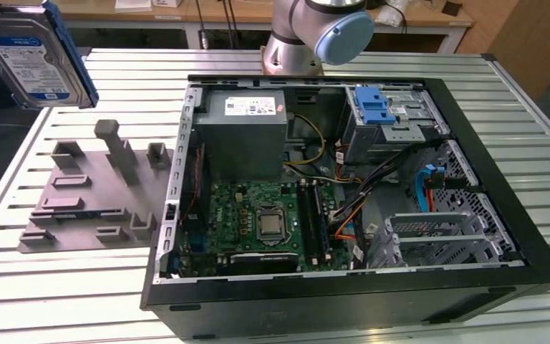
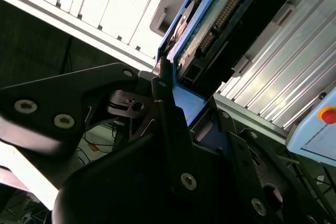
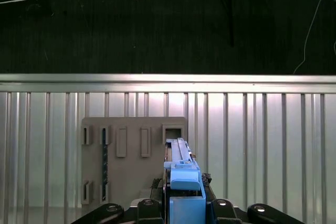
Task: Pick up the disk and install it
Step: 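Pick up the disk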
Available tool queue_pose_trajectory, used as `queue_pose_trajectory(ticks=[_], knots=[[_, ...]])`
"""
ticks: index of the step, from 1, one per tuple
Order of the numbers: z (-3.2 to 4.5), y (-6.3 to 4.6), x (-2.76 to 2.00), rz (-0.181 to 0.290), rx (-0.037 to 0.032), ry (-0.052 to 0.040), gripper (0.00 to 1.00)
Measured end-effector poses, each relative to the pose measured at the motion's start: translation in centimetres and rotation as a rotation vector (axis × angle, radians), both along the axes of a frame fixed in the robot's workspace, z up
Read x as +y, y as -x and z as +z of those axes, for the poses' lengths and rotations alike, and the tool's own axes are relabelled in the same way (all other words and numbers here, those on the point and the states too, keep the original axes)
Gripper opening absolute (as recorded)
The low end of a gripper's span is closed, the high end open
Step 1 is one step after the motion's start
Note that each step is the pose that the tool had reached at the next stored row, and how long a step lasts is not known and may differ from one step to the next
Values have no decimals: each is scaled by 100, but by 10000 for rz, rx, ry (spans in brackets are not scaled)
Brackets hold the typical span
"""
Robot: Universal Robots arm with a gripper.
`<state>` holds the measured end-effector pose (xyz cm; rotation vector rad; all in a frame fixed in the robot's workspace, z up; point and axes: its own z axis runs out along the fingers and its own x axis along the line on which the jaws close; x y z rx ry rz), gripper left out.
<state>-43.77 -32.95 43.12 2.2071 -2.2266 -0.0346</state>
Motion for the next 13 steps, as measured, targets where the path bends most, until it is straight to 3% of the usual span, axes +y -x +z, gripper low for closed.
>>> queue_pose_trajectory(ticks=[6, 13], knots=[[75, -1, 0, 0, 1, 1, 36], [244, 0, 0, 0, 1, 1, 36]])
